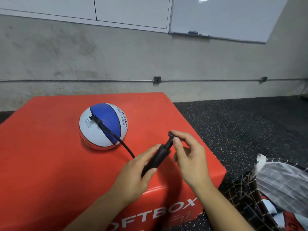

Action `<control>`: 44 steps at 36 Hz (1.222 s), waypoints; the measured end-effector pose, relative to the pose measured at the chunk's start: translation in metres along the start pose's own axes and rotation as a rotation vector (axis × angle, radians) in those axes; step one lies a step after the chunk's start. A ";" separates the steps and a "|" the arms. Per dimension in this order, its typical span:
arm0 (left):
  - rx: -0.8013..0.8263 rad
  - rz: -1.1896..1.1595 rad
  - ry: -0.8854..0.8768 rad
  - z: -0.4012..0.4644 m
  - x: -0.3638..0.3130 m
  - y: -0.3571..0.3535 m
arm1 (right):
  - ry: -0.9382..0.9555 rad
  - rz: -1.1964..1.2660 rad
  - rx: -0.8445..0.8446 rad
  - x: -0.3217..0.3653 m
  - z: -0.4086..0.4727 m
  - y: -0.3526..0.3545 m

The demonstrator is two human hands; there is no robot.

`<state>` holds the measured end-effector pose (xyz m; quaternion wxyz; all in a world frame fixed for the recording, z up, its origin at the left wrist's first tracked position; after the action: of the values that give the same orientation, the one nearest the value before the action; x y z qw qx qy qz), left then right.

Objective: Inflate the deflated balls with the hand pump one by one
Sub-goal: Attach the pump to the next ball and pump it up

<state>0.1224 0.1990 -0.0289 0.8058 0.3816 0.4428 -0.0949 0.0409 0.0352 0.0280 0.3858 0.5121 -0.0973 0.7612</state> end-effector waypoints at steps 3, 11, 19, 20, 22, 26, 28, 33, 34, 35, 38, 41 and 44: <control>0.009 -0.003 -0.014 0.001 -0.001 -0.001 | -0.006 -0.016 0.021 -0.007 -0.004 -0.004; 0.048 0.146 -0.030 0.003 -0.009 -0.006 | -0.044 -0.045 0.061 -0.017 -0.006 0.016; 0.090 0.242 -0.065 0.004 -0.016 -0.010 | -0.067 0.011 -0.051 -0.008 0.007 0.064; 0.096 0.249 -0.069 0.004 -0.016 -0.011 | -0.067 0.023 -0.081 -0.006 0.011 0.074; 0.111 0.268 -0.080 0.004 -0.018 -0.012 | -0.072 0.049 -0.131 -0.004 0.016 0.090; 0.122 0.290 -0.090 0.004 -0.018 -0.012 | -0.103 0.080 -0.217 -0.005 0.019 0.112; 0.123 0.295 -0.091 0.004 -0.017 -0.012 | -0.103 0.081 -0.241 -0.005 0.020 0.115; 0.109 0.271 -0.085 0.001 -0.017 -0.010 | -0.062 0.062 -0.253 -0.003 0.021 0.106; 0.105 0.268 -0.081 0.001 -0.017 -0.010 | -0.052 0.058 -0.251 -0.003 0.021 0.103; 0.103 0.267 -0.078 0.000 -0.017 -0.010 | -0.044 0.048 -0.245 -0.003 0.021 0.100; 0.100 0.269 -0.072 -0.001 -0.016 -0.008 | -0.029 0.017 -0.212 -0.007 0.019 0.088; 0.092 0.251 -0.063 -0.002 -0.014 -0.006 | -0.041 0.020 -0.176 -0.009 0.016 0.074; 0.072 0.212 -0.048 -0.001 -0.012 -0.004 | -0.019 0.029 -0.144 -0.004 0.013 0.059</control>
<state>0.1123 0.1949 -0.0224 0.8074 0.4526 0.3770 -0.0342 0.0108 -0.0141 0.0450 0.4096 0.4888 -0.1629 0.7528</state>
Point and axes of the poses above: each hand's wrist, its own z-axis towards the middle knuckle, its own y-axis out of the back of the hand, x = y × z, the point moved 5 cm from there along z, towards the middle knuckle, and after that the axes turned 5 degrees about -z, right-handed, at the moved point
